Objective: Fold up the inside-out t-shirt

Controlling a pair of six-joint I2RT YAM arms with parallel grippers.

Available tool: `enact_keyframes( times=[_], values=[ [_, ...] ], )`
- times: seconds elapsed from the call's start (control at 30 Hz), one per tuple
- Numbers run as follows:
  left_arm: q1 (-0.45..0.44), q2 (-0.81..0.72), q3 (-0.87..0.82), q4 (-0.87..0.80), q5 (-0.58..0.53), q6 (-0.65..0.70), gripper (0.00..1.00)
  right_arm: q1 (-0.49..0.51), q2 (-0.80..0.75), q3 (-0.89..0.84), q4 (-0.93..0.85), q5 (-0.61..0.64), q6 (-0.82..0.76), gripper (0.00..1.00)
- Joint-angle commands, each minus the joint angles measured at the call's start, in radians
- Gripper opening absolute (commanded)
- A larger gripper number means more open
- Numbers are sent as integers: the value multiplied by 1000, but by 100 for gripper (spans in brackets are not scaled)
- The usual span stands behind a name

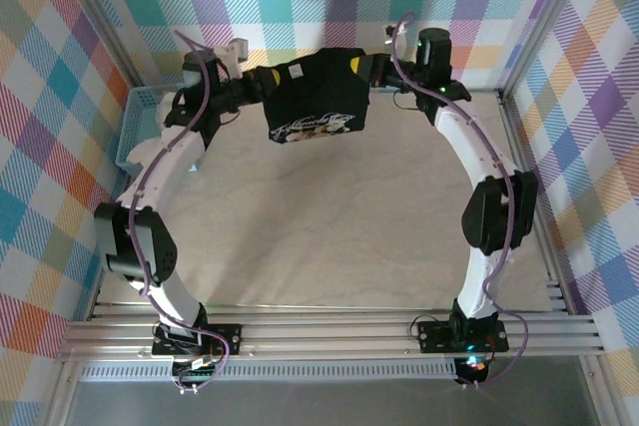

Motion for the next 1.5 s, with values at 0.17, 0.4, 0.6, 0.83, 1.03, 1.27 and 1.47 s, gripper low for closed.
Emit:
enact_keyframes(
  times=[0.17, 0.4, 0.6, 0.83, 1.03, 1.27, 1.47],
  values=[
    [-120, -303, -524, 66, -2, 25, 0, 7, -327, -628, 150, -88, 21, 0],
    [-353, -614, -877, 20, -187, -102, 0, 41, -600, -1043, 69, -40, 77, 0],
    [-359, -573, -884, -55, -312, -137, 0, 55, -493, -1000, 46, -20, 68, 0],
    [-351, -421, -851, -161, -338, -173, 0, 76, -240, -845, -36, 24, 29, 0],
    [-302, -294, -884, -126, -403, -192, 1, 82, -16, -713, -148, 92, 2, 4],
    [-251, -156, -801, -200, -521, -91, 35, 80, -29, -581, -379, 293, -112, 38],
    [-247, -256, -757, -300, -693, -20, 72, 82, -200, -710, -460, 319, -118, 54]
  ],
)
